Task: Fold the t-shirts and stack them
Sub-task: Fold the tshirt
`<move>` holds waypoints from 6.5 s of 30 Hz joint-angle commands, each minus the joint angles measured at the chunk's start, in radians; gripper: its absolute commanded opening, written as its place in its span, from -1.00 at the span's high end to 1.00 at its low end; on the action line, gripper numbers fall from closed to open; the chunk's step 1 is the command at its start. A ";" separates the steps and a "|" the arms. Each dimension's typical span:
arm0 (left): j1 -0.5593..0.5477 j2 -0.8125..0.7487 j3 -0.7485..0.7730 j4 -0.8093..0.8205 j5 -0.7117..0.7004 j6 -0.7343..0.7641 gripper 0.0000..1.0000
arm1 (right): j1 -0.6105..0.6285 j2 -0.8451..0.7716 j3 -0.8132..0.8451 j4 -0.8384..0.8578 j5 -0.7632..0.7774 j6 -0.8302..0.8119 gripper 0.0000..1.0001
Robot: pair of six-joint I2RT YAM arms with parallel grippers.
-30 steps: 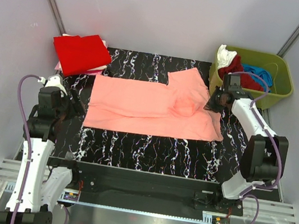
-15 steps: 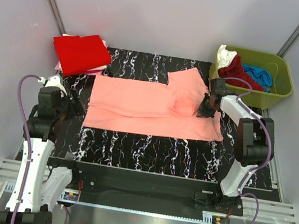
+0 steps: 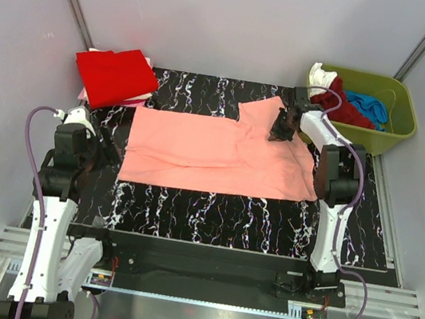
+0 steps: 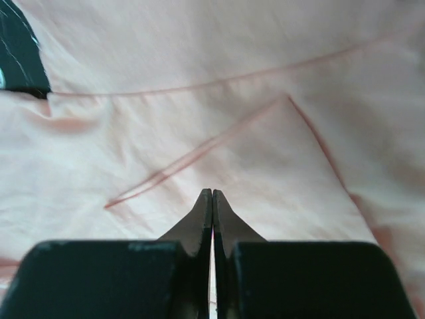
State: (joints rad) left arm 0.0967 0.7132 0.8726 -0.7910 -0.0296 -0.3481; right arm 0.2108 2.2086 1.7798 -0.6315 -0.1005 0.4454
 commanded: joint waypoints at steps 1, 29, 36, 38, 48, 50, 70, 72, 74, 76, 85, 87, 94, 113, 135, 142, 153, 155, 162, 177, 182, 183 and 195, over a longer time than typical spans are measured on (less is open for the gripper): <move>0.003 -0.011 -0.009 0.047 -0.012 0.000 -0.60 | -0.010 0.026 0.192 -0.014 -0.019 0.015 1.00; -0.003 0.117 -0.225 0.081 0.134 -0.370 -0.61 | -0.134 -1.077 -0.974 0.002 -0.071 0.271 -0.95; -0.003 0.147 -0.313 0.168 0.076 -0.428 -0.60 | -0.198 -1.098 -1.120 0.091 -0.030 0.319 -0.82; -0.003 0.172 -0.323 0.180 0.066 -0.436 -0.60 | -0.205 -1.037 -1.117 0.121 -0.027 0.309 -0.80; -0.003 0.262 -0.417 0.335 -0.050 -0.450 -0.59 | -0.363 -0.837 -1.134 0.315 -0.024 0.269 -0.43; -0.003 0.279 -0.429 0.354 -0.061 -0.447 -0.57 | -0.383 -0.808 -1.129 0.337 -0.033 0.266 -0.35; -0.003 0.413 -0.422 0.443 -0.112 -0.468 -0.50 | -0.409 -0.679 -1.096 0.417 -0.110 0.240 1.00; -0.003 0.442 -0.409 0.457 -0.113 -0.477 -0.46 | -0.409 -0.678 -1.096 0.418 -0.117 0.239 1.00; -0.003 0.474 -0.400 0.481 -0.105 -0.486 -0.36 | -0.410 -0.678 -1.096 0.420 -0.119 0.237 1.00; -0.005 0.502 -0.393 0.492 -0.099 -0.489 -0.29 | -0.410 -0.676 -1.096 0.418 -0.122 0.234 1.00; -0.006 0.566 -0.370 0.538 -0.089 -0.479 1.00 | -0.415 -0.655 -1.094 0.431 -0.134 0.230 1.00; -0.005 0.559 -0.366 0.530 -0.078 -0.479 1.00 | -0.416 -0.655 -1.093 0.431 -0.136 0.231 1.00; -0.003 0.375 -0.256 0.278 -0.113 -0.457 1.00 | -0.426 -0.769 -1.053 0.256 -0.160 0.253 1.00; -0.003 -0.030 -0.124 -0.181 -0.047 -0.462 1.00 | -0.429 -1.210 -1.048 -0.172 -0.084 0.265 1.00; -0.003 -0.294 0.143 -0.358 -0.188 -0.220 -0.97 | -0.426 -1.368 -0.855 -0.176 -0.189 0.285 -0.93; -0.003 -0.238 0.115 -0.214 -0.191 -0.118 -0.97 | -0.164 -0.901 -0.403 -0.137 -0.024 0.092 -0.90; -0.003 -0.259 0.022 -0.022 -0.075 -0.061 -0.97 | 0.042 -0.095 0.407 -0.303 0.156 -0.071 -0.69; -0.003 -0.258 0.019 -0.025 -0.089 -0.068 -0.97 | 0.058 0.036 0.558 -0.319 0.194 -0.083 -0.66; -0.003 -0.251 0.016 -0.033 -0.098 -0.081 -0.97 | 0.085 0.344 0.877 -0.373 0.320 -0.126 -0.59; -0.003 -0.261 0.006 -0.028 -0.105 -0.092 -0.97 | 0.091 0.537 0.926 -0.261 0.401 -0.182 -0.45; -0.003 -0.265 0.006 -0.031 -0.113 -0.098 -0.97 | 0.093 0.565 0.917 -0.263 0.392 -0.174 -0.28; -0.003 -0.267 0.006 -0.031 -0.115 -0.098 -0.97 | 0.091 0.568 0.911 -0.263 0.395 -0.168 -0.16; -0.003 -0.259 0.003 -0.036 -0.141 -0.111 -0.97 | 0.094 0.488 0.768 -0.246 0.367 -0.132 1.00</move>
State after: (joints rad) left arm 0.0929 0.4534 0.8764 -0.8665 -0.1471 -0.4515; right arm 0.3012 2.7289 2.5961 -0.8360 0.2619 0.3080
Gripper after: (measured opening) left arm 0.987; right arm 0.013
